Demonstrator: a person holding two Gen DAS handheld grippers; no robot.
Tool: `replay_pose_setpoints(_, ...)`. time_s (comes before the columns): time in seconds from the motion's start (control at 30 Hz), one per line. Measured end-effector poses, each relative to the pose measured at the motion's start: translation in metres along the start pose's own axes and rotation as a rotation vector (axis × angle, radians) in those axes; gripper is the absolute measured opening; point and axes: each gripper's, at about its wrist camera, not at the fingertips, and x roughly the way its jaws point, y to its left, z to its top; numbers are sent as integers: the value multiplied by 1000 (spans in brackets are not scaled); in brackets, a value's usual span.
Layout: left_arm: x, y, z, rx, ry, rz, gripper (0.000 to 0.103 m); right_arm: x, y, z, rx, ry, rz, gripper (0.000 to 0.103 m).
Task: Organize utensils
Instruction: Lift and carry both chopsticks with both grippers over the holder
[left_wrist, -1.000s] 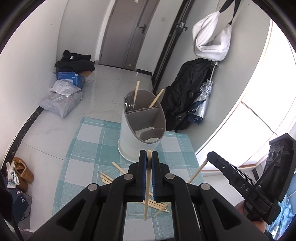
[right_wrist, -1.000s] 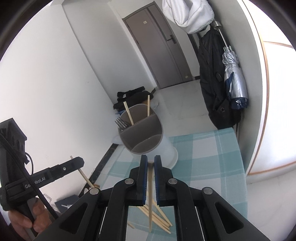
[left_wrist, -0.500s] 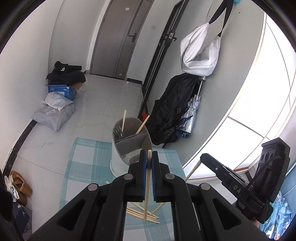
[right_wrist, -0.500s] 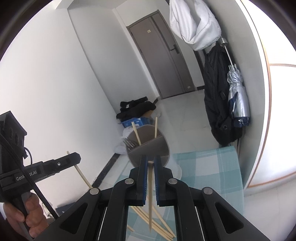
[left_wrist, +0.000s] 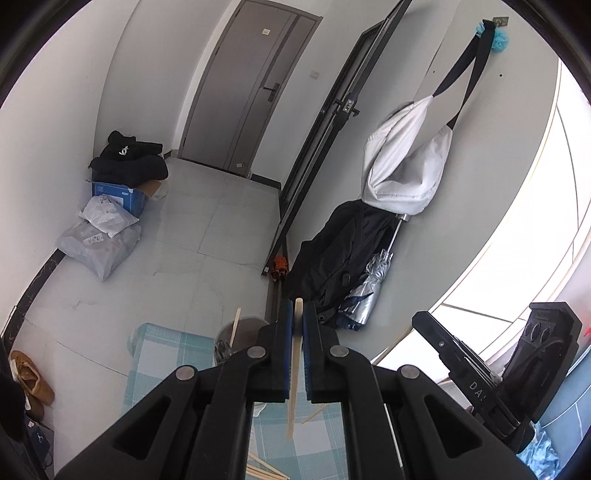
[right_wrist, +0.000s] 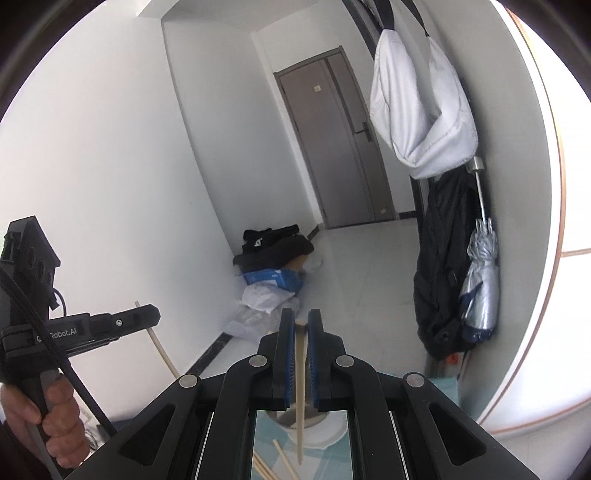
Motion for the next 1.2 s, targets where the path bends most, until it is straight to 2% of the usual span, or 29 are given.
replay_pose_setpoints(0.23, 16, 8, 36, -8, -39, 3, 1, 26, 12, 39, -59, -29, 5, 6)
replay_pose_setpoints(0.63, 69, 47, 48, -74, -30, 35, 1, 100, 6, 61, -62, -26, 11, 6)
replay_pose_setpoints(0.8, 89, 55, 51, -60, -28, 71, 1, 125, 2, 57, -85, -11, 21, 6)
replay_pose_setpoints(0.93, 100, 52, 47, -18, -7, 71, 1, 141, 2, 49, -72, 13, 34, 6)
replay_pose_setpoints(1.03, 99, 51, 43, 3, 18, 90, 1, 149, 1, 42, -78, 19, 37, 6)
replay_pose_setpoints(1.1, 97, 53, 39, -13, 18, 87, 1, 155, 0, 38, -80, 24, 44, 6)
replay_pose_setpoints(1.2, 97, 48, 33, 32, 2, 123, 1, 163, -4, 32, -66, 40, 81, 6)
